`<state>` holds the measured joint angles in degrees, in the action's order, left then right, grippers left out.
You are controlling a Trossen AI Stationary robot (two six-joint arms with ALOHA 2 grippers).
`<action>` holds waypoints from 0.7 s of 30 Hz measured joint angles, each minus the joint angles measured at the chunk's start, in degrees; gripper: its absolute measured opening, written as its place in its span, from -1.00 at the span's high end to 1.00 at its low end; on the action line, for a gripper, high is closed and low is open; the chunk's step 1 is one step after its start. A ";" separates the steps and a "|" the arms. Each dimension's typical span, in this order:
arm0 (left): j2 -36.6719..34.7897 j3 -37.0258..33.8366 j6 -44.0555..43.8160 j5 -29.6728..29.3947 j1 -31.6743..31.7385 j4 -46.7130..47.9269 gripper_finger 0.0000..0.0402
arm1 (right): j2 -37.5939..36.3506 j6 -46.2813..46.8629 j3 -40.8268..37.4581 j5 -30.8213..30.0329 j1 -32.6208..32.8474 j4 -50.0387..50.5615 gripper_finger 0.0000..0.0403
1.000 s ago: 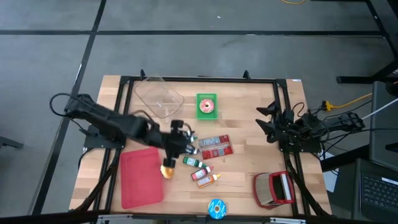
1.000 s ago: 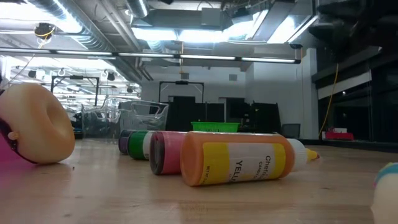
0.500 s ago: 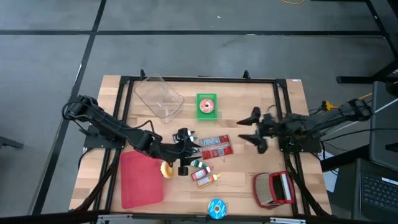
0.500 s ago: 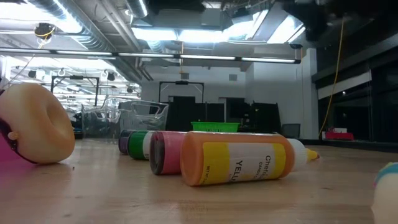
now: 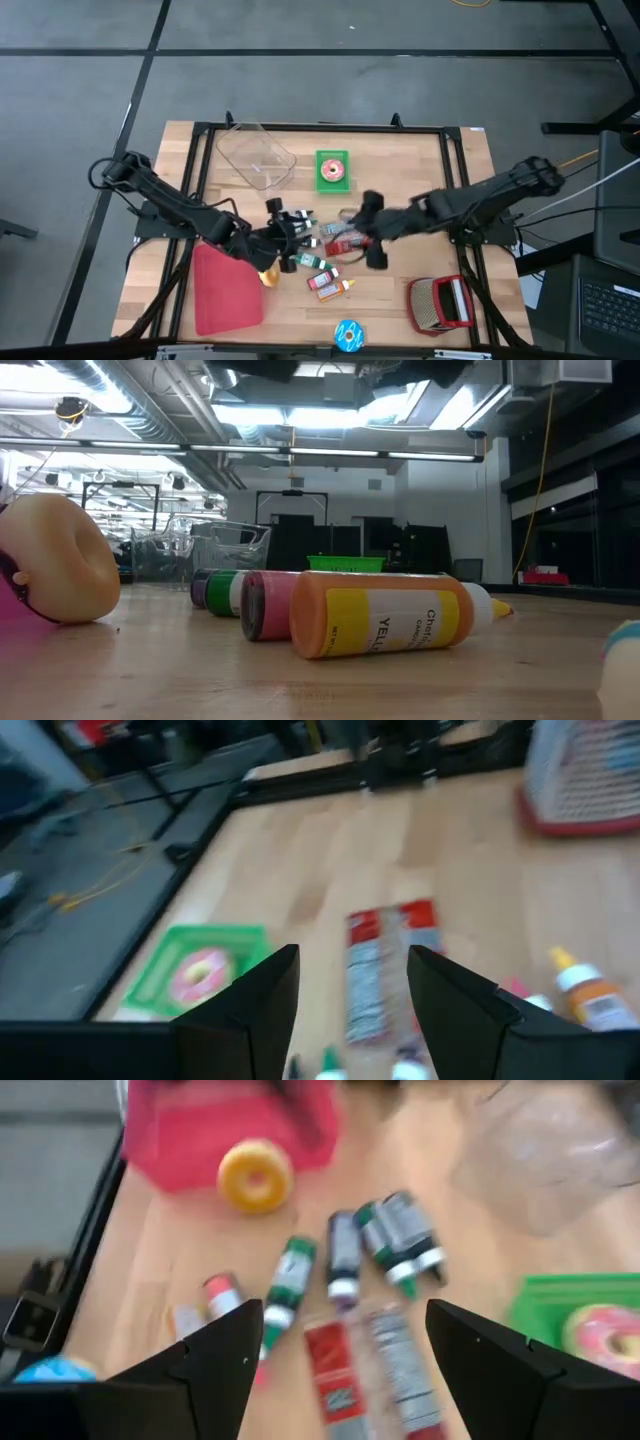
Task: Pick & Place Food Item
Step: Put the blue donut into the green basket
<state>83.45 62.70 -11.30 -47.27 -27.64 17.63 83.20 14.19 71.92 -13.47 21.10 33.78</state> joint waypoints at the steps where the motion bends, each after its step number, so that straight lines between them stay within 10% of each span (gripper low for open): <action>1: -0.60 0.00 -1.39 -0.67 -0.40 1.95 0.09 | 2.53 0.24 2.14 0.01 0.75 1.82 -0.41; 21: -9.13 -14.73 -19.46 -6.20 -9.16 -0.26 0.09 | 31.91 12.72 32.57 18.43 8.99 26.21 -0.41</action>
<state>74.32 47.97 -30.76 -53.48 -36.80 17.37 115.11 26.91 104.49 4.96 30.09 59.99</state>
